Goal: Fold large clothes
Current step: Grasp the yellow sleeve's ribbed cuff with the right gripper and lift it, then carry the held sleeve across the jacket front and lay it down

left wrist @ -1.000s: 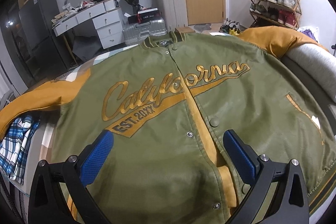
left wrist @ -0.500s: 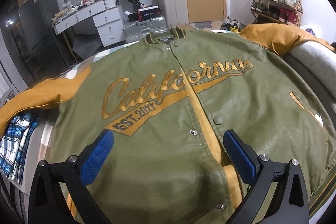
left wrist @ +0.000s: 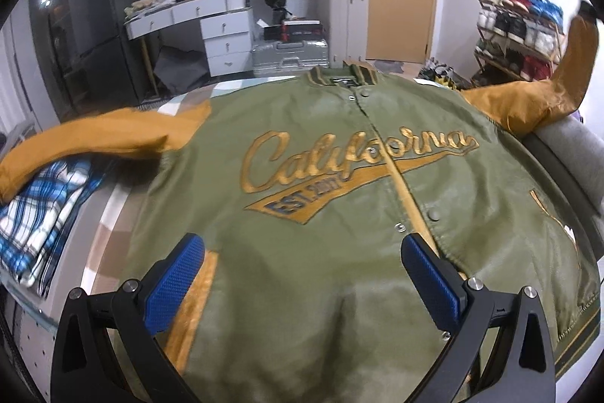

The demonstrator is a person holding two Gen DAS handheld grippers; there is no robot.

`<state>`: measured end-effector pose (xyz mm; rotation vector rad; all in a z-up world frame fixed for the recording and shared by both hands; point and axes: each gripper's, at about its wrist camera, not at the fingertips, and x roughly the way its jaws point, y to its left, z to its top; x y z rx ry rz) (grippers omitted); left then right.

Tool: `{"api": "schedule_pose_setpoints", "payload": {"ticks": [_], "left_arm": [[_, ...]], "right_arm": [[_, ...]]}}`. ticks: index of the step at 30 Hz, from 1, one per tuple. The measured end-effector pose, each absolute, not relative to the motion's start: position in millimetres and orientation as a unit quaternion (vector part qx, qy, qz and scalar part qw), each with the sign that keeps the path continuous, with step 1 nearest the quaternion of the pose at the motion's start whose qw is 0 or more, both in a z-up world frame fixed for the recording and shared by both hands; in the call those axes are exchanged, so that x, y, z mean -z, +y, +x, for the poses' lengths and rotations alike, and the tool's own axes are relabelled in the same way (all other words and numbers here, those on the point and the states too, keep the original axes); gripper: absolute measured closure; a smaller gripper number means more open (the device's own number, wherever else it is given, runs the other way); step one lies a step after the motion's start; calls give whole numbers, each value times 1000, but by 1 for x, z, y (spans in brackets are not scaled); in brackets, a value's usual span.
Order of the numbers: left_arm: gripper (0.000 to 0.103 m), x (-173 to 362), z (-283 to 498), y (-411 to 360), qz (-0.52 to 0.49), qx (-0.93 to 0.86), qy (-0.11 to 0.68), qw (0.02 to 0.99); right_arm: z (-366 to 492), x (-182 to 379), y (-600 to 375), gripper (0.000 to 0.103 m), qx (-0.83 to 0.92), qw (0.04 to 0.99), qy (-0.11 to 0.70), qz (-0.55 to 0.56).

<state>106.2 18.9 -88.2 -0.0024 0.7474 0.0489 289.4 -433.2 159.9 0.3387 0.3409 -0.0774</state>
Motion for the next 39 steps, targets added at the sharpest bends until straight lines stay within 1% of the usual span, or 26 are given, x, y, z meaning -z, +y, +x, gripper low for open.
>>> {"api": "schedule_pose_setpoints", "payload": {"ticks": [5,10,13,17,18,19,20,22,23,25,27,28,29,30,31,32,33,34,37,39], "left_arm": [[1,86,95,41,-24,-31,358,933],[1,85,80,63,-43,-53,340,938],[1,88,74,75,-51,-65,340,937],[1,92,69,89,-60,-87,344,933],[1,93,69,91,-64,-93,346,932],[1,94,68,94,-67,-95,347,931],[1,95,67,95,-70,-97,349,930],[1,96,67,97,-71,-104,351,928],[1,97,68,98,-71,-106,352,927],[1,99,67,99,-70,-107,355,926],[1,102,71,97,-68,-107,356,926],[1,103,72,98,-68,-107,357,926],[1,104,76,97,-67,-104,358,925],[1,104,76,98,-66,-102,359,925],[1,105,78,98,-64,-100,359,926],[1,105,82,95,-62,-98,359,926],[1,104,86,94,-60,-96,358,927],[1,104,85,98,-57,-94,356,928],[1,99,91,94,-50,-89,354,930],[1,94,96,88,-42,-82,354,931]], "right_arm": [[302,-176,-304,93,-75,973,172,135],[327,-150,-175,93,-197,952,196,128],[347,-108,-100,92,-255,929,237,122],[372,-15,-2,91,-305,890,324,97],[374,7,19,88,-309,883,341,88],[376,34,39,86,-310,875,366,66],[380,70,64,83,-308,862,400,34],[383,111,89,82,-324,835,444,0],[382,136,102,79,-335,816,469,-39],[377,153,101,79,-337,806,481,-76],[368,146,77,78,-345,815,461,-69],[365,135,60,75,-344,822,449,-65],[364,119,35,62,-331,839,428,-61],[360,108,15,40,-316,855,408,-61],[361,97,-5,29,-294,872,385,-63],[360,90,-26,15,-263,892,363,-65],[361,83,-48,12,-225,909,344,-70],[364,83,-67,12,-194,917,341,-77],[387,100,-117,12,-123,913,380,-85],[401,132,-150,12,-73,902,415,-94]]}}
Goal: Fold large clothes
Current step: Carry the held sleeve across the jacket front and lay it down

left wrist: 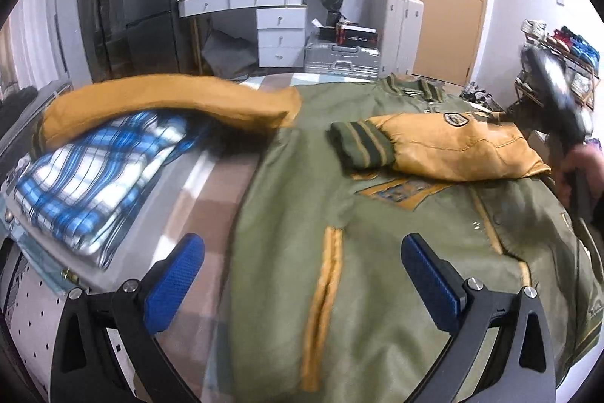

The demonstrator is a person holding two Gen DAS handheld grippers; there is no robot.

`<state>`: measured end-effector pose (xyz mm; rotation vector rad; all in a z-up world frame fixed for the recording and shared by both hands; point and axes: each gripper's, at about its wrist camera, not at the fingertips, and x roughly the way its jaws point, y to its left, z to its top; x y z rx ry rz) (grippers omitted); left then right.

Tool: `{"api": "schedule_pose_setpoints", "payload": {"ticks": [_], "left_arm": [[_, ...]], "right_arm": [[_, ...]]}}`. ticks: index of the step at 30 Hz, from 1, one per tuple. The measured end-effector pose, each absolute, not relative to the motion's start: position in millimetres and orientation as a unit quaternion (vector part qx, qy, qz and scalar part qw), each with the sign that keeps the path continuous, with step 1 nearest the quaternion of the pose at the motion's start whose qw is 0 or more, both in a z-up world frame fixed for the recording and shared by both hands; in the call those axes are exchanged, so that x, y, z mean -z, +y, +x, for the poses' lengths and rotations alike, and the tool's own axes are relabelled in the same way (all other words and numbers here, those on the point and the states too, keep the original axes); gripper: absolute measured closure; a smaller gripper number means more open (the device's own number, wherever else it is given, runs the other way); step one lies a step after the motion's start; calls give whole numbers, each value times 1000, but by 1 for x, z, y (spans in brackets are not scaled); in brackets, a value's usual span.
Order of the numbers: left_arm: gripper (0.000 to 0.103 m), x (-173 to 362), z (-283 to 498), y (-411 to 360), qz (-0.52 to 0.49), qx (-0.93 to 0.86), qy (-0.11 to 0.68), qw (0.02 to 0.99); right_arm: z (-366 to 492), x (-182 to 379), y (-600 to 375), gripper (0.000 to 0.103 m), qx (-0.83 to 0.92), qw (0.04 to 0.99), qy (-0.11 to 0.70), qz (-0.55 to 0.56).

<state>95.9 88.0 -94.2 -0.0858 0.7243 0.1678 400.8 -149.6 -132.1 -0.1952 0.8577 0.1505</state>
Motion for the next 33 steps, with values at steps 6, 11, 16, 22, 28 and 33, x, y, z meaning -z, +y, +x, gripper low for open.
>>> {"api": "schedule_pose_setpoints", "payload": {"ticks": [6,11,16,22,28,33], "left_arm": [[1,70,122,59,10,-53,339,939],[1,55,181,42,28,-12,338,941],[1,78,271,34,38,19,380,924],[2,160,349,9,88,61,506,856],[1,182,358,23,61,71,530,843],[2,136,348,18,57,94,483,868]], "right_arm": [[411,177,-197,11,-77,881,461,-69],[362,152,-233,11,-139,918,371,10],[305,140,-275,0,-191,935,264,143],[326,160,-276,0,-243,904,287,205],[327,166,-286,0,-259,890,282,249],[312,167,-280,0,-198,893,305,265]]}}
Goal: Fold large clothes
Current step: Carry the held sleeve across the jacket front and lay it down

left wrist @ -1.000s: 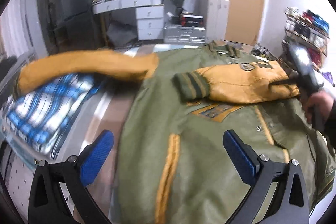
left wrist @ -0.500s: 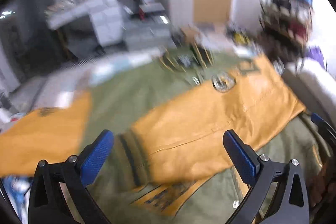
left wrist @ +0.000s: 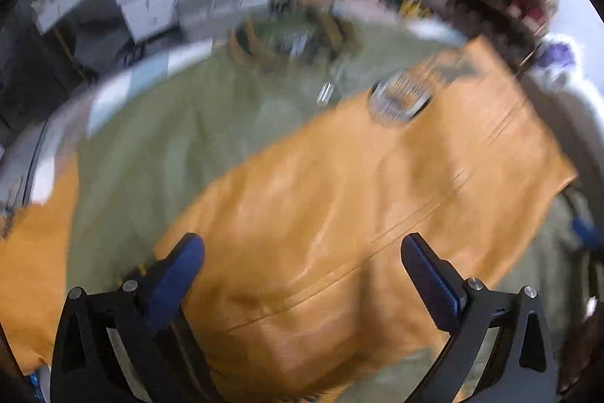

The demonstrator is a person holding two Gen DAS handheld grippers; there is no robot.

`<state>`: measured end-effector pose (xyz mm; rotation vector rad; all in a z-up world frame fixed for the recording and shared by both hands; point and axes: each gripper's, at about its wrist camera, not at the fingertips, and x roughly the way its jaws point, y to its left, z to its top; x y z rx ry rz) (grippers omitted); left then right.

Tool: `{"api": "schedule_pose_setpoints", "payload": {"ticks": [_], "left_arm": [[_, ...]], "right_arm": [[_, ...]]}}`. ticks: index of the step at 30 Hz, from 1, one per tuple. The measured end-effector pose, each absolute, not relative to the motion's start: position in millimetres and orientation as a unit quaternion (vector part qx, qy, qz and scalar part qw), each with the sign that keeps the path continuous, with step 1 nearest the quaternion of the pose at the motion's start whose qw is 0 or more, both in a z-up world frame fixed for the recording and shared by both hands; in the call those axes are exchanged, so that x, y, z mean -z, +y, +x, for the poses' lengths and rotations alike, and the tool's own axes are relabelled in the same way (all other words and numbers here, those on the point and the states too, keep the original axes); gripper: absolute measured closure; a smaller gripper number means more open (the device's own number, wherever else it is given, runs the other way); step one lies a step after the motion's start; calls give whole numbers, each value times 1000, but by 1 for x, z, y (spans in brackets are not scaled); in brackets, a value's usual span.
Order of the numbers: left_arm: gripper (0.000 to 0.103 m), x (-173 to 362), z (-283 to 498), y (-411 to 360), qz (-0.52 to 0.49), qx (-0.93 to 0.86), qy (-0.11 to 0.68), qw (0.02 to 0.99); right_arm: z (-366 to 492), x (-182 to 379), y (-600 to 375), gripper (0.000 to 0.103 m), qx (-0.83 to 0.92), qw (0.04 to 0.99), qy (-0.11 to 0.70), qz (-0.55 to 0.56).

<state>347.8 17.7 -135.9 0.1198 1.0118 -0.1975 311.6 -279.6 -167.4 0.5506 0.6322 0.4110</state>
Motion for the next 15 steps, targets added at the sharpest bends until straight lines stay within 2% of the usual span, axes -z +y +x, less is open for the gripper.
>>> {"api": "schedule_pose_setpoints", "payload": {"ticks": [2,6,9,15], "left_arm": [[1,129,345,11,73,95,469,875],[1,168,357,11,92,79,515,849],[1,184,356,29,38,93,523,846],[2,155,345,18,44,107,489,864]], "right_arm": [[300,159,-277,0,-155,912,287,247],[290,151,-263,0,-109,942,262,179],[275,140,-257,0,-105,961,217,139],[261,127,-256,0,-133,971,168,104]]}}
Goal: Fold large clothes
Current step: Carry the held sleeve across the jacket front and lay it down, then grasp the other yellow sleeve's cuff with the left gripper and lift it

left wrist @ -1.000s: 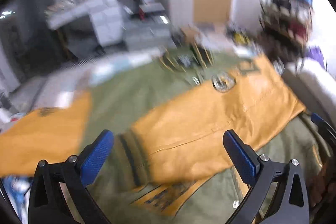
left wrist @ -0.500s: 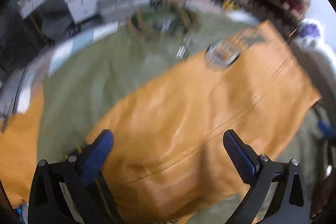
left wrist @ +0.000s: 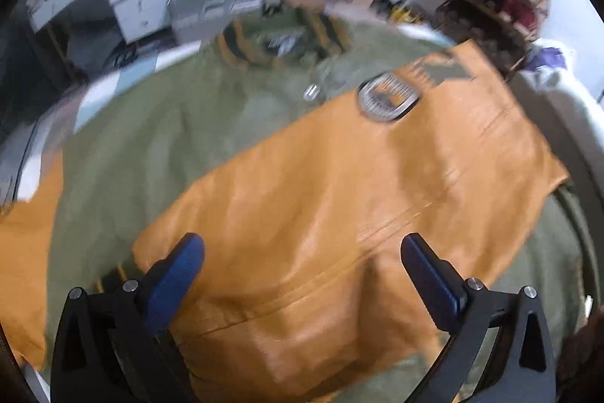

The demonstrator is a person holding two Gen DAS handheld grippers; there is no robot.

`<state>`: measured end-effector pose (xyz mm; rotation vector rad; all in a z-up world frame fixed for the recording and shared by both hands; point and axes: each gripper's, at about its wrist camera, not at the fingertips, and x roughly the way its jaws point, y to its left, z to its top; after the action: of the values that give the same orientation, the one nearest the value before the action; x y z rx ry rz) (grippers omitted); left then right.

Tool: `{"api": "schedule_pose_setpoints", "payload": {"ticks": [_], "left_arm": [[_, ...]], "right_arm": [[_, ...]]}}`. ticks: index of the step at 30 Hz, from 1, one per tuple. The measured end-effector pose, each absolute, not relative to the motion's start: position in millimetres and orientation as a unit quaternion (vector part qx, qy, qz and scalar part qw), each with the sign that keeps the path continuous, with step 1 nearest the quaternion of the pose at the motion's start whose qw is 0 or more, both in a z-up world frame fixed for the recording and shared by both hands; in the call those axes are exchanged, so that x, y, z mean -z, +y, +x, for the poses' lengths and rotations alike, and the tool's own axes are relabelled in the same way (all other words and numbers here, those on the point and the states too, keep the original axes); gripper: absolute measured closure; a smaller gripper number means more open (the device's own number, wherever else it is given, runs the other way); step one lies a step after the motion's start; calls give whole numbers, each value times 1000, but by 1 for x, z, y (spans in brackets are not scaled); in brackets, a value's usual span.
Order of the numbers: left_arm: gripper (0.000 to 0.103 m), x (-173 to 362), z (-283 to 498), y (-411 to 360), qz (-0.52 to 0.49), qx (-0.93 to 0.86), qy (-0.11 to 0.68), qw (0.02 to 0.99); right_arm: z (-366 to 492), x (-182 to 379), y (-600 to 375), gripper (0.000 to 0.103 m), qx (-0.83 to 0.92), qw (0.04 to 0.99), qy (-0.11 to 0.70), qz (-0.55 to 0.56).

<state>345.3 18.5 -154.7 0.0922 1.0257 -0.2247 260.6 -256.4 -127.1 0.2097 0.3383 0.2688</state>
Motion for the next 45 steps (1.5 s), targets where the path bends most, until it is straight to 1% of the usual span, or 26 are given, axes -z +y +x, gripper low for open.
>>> {"api": "schedule_pose_setpoints", "payload": {"ticks": [4,6,8,11,14,16,18,20,23,29,32,35,38,40,42,44,45], "left_arm": [[2,149,356,2,36,129,484,865],[2,166,365,-5,55,108,506,854],[0,185,376,-10,78,69,530,842],[1,188,373,6,31,73,524,848],[1,184,365,12,47,60,527,847],[1,171,354,19,44,62,516,853],[1,150,335,38,41,53,492,868],[1,132,317,58,38,35,469,882],[1,102,276,112,16,-11,432,902],[1,64,203,218,-32,-130,386,913],[1,55,165,265,-72,-189,359,911],[1,50,136,311,-140,-228,340,902],[1,56,117,347,-202,-257,326,887],[1,62,116,353,-219,-261,323,883],[1,69,120,356,-212,-263,322,885],[1,75,123,354,-214,-253,319,888],[1,79,127,353,-219,-240,320,890]], "right_arm": [[263,124,-259,0,-134,973,167,87],[266,124,-260,0,-122,974,173,80],[272,128,-262,0,-123,969,197,85],[279,133,-266,0,-117,964,217,101],[281,135,-266,0,-108,964,220,108],[283,138,-268,0,-108,962,223,114],[282,139,-269,0,-114,961,219,124],[277,141,-272,0,-142,959,199,145],[271,139,-275,0,-192,952,178,161],[278,144,-278,0,-221,936,200,186],[289,152,-283,0,-234,918,240,211],[288,153,-285,0,-228,919,235,218],[288,153,-279,0,-221,922,244,204],[287,151,-266,0,-203,929,256,173],[284,148,-251,0,-189,936,264,134],[272,139,-228,0,-179,944,262,92],[267,137,-221,0,-183,944,259,91]]}}
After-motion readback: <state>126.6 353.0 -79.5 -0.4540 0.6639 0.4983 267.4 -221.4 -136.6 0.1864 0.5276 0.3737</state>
